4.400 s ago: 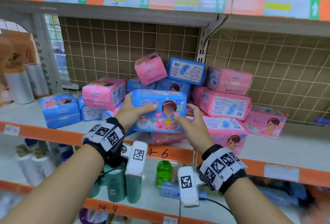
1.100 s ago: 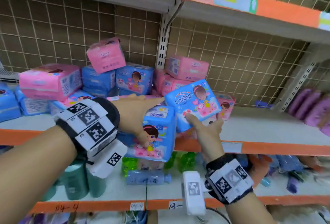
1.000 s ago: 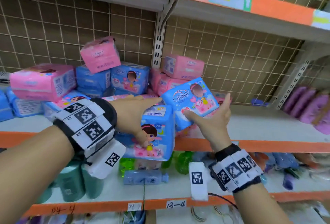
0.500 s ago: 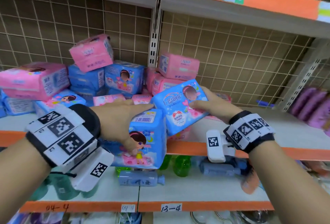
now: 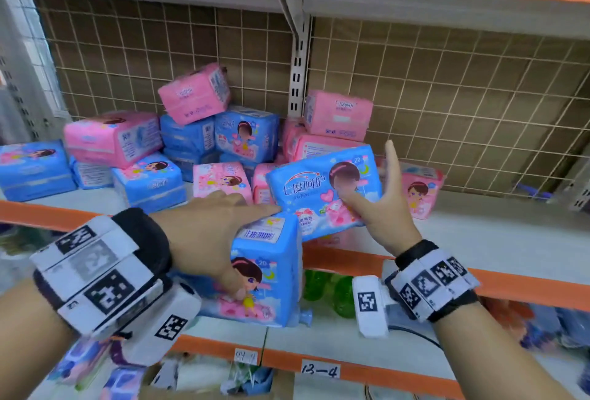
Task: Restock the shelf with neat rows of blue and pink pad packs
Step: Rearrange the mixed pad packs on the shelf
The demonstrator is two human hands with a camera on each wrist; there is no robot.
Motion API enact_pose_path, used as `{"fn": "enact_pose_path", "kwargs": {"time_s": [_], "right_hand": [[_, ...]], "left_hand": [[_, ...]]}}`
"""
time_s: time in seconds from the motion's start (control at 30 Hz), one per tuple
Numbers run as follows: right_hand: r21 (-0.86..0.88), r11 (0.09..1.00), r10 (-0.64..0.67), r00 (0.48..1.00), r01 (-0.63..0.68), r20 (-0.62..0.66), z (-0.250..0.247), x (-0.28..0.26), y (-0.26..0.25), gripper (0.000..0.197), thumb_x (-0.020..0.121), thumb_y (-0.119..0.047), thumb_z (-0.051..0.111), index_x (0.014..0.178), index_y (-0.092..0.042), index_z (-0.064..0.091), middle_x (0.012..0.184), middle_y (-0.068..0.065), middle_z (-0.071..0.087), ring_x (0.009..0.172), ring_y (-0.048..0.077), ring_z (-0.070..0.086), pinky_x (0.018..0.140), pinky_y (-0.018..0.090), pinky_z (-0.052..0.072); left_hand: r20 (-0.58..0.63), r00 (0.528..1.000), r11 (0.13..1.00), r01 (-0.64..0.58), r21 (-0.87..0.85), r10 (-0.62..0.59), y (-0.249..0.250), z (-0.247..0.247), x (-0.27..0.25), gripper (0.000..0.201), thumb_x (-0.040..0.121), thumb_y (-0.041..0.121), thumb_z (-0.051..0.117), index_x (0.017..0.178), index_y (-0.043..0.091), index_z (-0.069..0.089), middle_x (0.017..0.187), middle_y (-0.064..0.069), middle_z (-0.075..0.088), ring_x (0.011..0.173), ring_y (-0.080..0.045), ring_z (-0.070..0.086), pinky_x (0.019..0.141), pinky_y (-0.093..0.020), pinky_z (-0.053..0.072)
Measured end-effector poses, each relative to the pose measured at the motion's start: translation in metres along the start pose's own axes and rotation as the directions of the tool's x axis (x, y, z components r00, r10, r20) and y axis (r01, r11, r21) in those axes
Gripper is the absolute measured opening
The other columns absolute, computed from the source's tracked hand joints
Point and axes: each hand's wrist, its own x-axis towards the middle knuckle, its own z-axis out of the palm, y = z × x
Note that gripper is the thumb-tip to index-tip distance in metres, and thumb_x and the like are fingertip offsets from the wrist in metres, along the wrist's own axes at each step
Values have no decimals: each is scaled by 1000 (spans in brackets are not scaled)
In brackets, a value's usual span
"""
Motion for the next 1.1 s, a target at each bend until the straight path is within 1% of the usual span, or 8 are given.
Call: {"fn": "enact_pose_path", "kwargs": {"time_s": [0.13, 0.23, 0.33, 0.43, 0.53, 0.63, 0.9, 1.1], "right_hand": [[-32, 999, 5, 998, -6, -55, 5, -17, 6, 86, 69, -45, 75, 140, -28, 29, 144, -4, 35, 134, 13, 36, 112, 42, 31], [45, 998, 37, 996, -40, 81, -9, -18, 5, 63, 73, -21, 74, 127, -22, 41, 130, 7, 48, 113, 10, 56, 93, 36, 51], [31, 999, 34, 971, -43, 237, -25, -10, 2, 70, 71, -5, 75, 120, -26, 30, 124, 1, 51, 89, -6, 62, 68, 18, 55], [-86, 996, 19, 937, 12, 348, -34, -4, -3, 79, 70, -12, 78, 121, -44, 26, 124, -15, 50, 104, -5, 58, 82, 20, 53], [-225, 973, 26, 948, 48, 316, -35, -10, -2, 68, 63, -21, 83, 110, -44, 41, 125, 1, 51, 116, 17, 53, 99, 43, 45], [-214, 972, -39, 967, 94, 250, -26, -33, 5, 67, 57, -22, 86, 104, -43, 44, 120, 3, 51, 112, 15, 52, 98, 37, 45], [-243, 944, -130, 927, 224, 353, 51, -93, 24, 69, 59, -15, 86, 103, -39, 39, 104, -13, 42, 97, -16, 41, 85, 0, 31], [-258, 966, 108, 861, 27, 497, 156, -135, 51, 62, 56, -27, 85, 96, -46, 41, 104, -16, 44, 102, -3, 46, 86, 12, 38]], "left_hand": [[-31, 999, 994, 8, -110, -11, 16, 2, 4, 118, 53, 56, 81, 144, 41, 7, 138, 7, 32, 120, -13, 30, 92, -20, 28], [-61, 998, 985, 19, -174, -30, 22, 4, 7, 114, 51, 52, 85, 141, 40, 16, 135, 8, 36, 111, -8, 33, 80, -17, 27], [-59, 997, 987, 38, -156, -48, 31, 12, 10, 110, 49, 51, 85, 137, 38, 22, 129, 8, 41, 112, -11, 38, 91, -24, 34], [-63, 994, 990, 76, -117, -84, 37, 22, 14, 108, 47, 54, 83, 134, 39, 22, 125, 8, 42, 112, -14, 40, 93, -27, 35], [-80, 990, 991, 113, -69, -118, 39, 33, 14, 110, 45, 60, 80, 134, 40, 19, 129, 8, 39, 117, -18, 39, 99, -34, 35], [-108, 985, 991, 131, -41, -134, 36, 50, 1, 113, 48, 66, 76, 139, 39, 14, 131, 9, 35, 117, -16, 35, 96, -30, 31], [-79, 964, 958, 238, -159, -252, -8, 118, -72, 110, 47, 63, 75, 138, 39, 20, 114, 13, 39, 101, -12, 35, 88, -26, 29], [56, 940, 922, 341, -183, -336, -78, 195, -135, 106, 54, 63, 71, 141, 35, 19, 124, 5, 41, 113, -17, 39, 97, -30, 30]]}}
